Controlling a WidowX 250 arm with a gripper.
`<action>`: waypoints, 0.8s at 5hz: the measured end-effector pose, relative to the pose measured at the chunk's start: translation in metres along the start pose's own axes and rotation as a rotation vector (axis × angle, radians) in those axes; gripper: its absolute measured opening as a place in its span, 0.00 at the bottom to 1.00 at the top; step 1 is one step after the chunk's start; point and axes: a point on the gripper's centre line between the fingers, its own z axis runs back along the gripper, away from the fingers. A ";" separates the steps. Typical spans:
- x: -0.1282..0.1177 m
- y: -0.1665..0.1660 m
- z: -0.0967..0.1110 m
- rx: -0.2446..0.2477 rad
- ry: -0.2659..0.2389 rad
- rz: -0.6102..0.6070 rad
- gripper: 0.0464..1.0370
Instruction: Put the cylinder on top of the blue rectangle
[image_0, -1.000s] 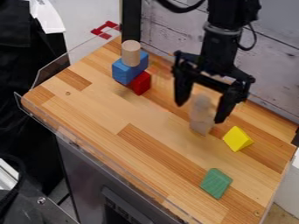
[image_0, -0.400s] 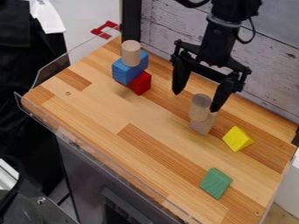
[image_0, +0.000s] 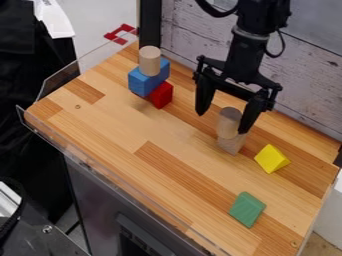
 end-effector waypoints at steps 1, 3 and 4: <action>0.002 -0.001 -0.002 -0.019 0.002 0.005 0.91; 0.004 -0.002 -0.007 -0.052 -0.029 0.026 0.48; -0.003 0.002 -0.005 -0.038 -0.014 0.034 0.48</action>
